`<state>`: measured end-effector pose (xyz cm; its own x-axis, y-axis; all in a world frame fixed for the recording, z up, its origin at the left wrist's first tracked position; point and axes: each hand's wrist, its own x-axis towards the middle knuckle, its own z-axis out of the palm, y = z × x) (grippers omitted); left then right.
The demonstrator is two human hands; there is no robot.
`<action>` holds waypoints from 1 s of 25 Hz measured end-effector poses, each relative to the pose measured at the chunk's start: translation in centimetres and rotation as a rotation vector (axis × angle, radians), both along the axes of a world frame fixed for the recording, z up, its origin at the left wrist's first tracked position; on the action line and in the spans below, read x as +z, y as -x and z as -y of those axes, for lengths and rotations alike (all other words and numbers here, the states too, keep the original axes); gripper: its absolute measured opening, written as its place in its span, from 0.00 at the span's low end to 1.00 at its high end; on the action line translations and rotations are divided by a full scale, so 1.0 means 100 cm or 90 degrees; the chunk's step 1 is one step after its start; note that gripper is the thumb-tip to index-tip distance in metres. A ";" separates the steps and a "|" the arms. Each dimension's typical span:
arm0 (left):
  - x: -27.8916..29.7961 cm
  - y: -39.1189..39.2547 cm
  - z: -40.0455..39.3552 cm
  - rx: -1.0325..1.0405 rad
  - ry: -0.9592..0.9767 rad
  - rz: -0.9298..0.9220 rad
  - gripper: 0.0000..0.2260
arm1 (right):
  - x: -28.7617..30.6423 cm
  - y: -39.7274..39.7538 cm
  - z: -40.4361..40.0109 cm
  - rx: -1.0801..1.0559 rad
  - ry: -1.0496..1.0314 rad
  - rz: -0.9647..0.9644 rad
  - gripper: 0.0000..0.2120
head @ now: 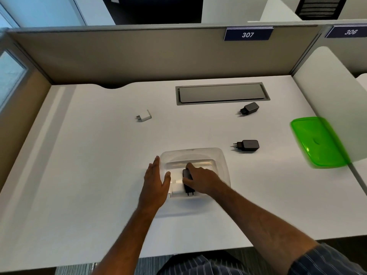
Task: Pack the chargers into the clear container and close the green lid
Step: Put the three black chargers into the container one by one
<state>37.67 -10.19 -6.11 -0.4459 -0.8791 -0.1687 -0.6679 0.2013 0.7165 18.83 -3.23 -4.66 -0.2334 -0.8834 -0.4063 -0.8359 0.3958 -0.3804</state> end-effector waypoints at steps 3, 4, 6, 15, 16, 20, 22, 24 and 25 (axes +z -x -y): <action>0.001 0.000 0.001 -0.001 0.000 -0.001 0.30 | 0.003 0.002 -0.004 -0.009 0.010 0.040 0.14; 0.002 0.000 0.000 -0.002 -0.001 0.000 0.30 | 0.002 0.003 -0.005 -0.008 0.009 0.052 0.13; 0.006 0.000 -0.001 -0.015 0.003 -0.001 0.32 | 0.002 0.004 -0.006 -0.004 -0.001 0.067 0.14; 0.022 0.019 0.005 -0.085 0.165 0.043 0.32 | 0.044 0.039 -0.013 -0.059 0.185 0.008 0.15; 0.025 0.027 0.005 -0.113 0.188 0.050 0.32 | 0.051 0.050 -0.014 -0.090 0.186 0.019 0.12; 0.029 0.053 0.015 -0.162 0.235 0.099 0.29 | 0.065 0.109 -0.021 -0.249 0.200 0.077 0.08; 0.026 0.056 0.020 -0.161 0.248 0.119 0.27 | 0.054 0.136 -0.028 -0.372 0.222 0.153 0.06; 0.023 0.056 0.023 -0.170 0.255 0.138 0.26 | 0.041 0.159 -0.038 -0.503 0.245 0.272 0.10; 0.021 0.057 0.023 -0.175 0.262 0.150 0.26 | 0.036 0.169 -0.043 -0.553 0.245 0.329 0.14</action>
<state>31.99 -12.51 -3.99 -0.6607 -0.7495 0.0418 -0.6835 0.6238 0.3791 1.92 1.07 -1.09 -0.7211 -0.5883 -0.3660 -0.0296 0.5540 -0.8320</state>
